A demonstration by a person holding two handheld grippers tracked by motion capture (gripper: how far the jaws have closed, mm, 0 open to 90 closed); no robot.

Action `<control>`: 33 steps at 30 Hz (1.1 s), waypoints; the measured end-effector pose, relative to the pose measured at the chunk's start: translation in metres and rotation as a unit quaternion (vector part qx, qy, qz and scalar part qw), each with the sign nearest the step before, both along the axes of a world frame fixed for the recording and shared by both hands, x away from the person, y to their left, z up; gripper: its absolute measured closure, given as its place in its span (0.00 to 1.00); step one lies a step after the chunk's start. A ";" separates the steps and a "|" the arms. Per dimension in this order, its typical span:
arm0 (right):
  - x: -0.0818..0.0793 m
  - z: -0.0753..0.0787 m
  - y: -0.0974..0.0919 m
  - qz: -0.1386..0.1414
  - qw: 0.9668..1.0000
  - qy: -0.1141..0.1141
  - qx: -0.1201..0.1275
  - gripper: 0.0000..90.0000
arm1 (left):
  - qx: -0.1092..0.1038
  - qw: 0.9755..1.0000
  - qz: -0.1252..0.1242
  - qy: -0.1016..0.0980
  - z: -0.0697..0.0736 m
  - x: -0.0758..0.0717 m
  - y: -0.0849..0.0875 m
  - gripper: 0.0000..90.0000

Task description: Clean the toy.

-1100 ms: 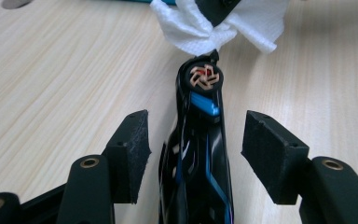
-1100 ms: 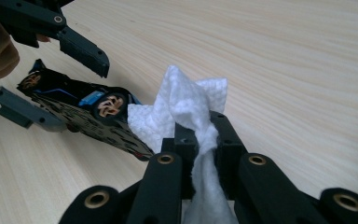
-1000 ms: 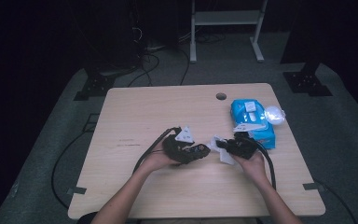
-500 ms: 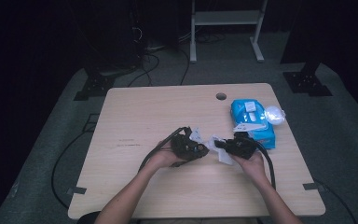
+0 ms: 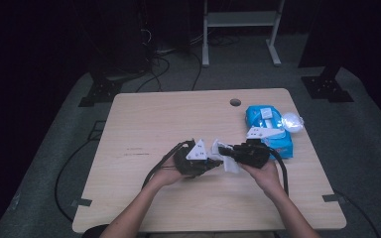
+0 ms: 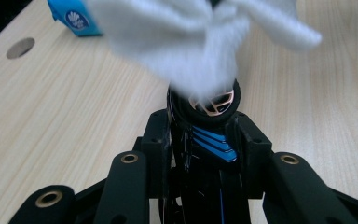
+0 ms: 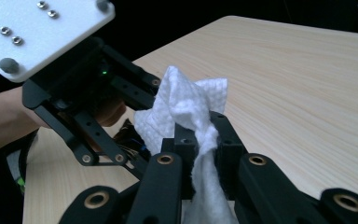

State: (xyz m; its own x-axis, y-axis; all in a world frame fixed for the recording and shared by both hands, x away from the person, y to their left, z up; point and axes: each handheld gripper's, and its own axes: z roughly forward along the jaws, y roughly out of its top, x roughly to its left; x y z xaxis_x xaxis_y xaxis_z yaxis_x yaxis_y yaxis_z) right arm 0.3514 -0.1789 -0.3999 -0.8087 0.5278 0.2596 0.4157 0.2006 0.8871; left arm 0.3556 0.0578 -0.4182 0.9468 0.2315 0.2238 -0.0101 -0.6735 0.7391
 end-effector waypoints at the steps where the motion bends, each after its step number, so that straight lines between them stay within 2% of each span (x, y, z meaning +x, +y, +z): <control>1: -0.001 0.001 0.003 0.005 1.000 -0.002 -0.003 0.91 | -0.003 1.000 -0.001 -0.005 0.002 -0.001 0.000 0.69; 3: -0.002 0.000 0.004 0.007 1.000 -0.007 -0.007 0.91 | -0.008 1.000 -0.001 -0.008 0.006 -0.003 0.003 0.70; 8: 0.003 -0.007 -0.009 -0.012 1.000 0.008 0.003 0.91 | -0.024 1.000 0.003 -0.010 0.012 -0.004 0.009 0.70; 10: 0.005 -0.012 -0.011 -0.021 1.000 0.011 -0.020 0.91 | -0.032 0.999 -0.001 -0.007 0.014 -0.004 0.010 0.70; 11: 0.006 -0.016 -0.012 -0.023 0.999 0.016 -0.021 0.91 | -0.035 0.999 -0.003 -0.005 0.015 -0.004 0.010 0.70; 13: 0.006 -0.016 -0.011 -0.023 0.999 0.022 -0.012 0.91 | -0.030 0.999 -0.004 -0.009 0.014 -0.005 0.009 0.70; 15: 0.004 -0.011 -0.009 -0.023 1.000 0.010 -0.013 0.91 | -0.028 1.000 -0.007 -0.006 0.012 -0.005 0.008 0.70; 18: 0.000 -0.001 -0.008 -0.011 1.000 0.000 0.013 0.91 | -0.032 0.999 -0.005 -0.004 0.011 -0.006 0.007 0.70; 20: -0.003 0.003 -0.006 -0.009 1.000 -0.011 0.013 0.91 | -0.037 0.999 -0.006 -0.005 0.013 -0.005 0.008 0.70; 23: -0.001 0.000 -0.009 -0.014 1.000 -0.005 0.012 0.91 | -0.041 0.999 -0.006 -0.006 0.015 -0.005 0.010 0.70; 27: 0.005 -0.014 -0.012 -0.023 1.000 0.016 0.002 0.91 | -0.062 0.998 -0.004 0.000 0.019 -0.004 0.016 0.70; 30: 0.006 -0.020 -0.011 -0.023 0.999 0.029 0.001 0.91 | -0.060 0.998 -0.004 0.001 0.020 -0.003 0.017 0.70; 33: 0.005 -0.012 -0.011 -0.021 0.999 0.018 0.021 0.91 | -0.057 0.998 -0.001 0.004 0.017 -0.002 0.016 0.70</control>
State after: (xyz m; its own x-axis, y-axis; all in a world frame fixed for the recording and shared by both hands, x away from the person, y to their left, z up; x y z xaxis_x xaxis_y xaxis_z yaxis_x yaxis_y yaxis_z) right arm 0.3566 -0.1899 -0.4123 -0.7760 0.5487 0.3111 0.4551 0.1456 0.8785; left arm 0.3532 0.0741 -0.4014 0.9488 0.2535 0.1883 -0.0044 -0.5856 0.8106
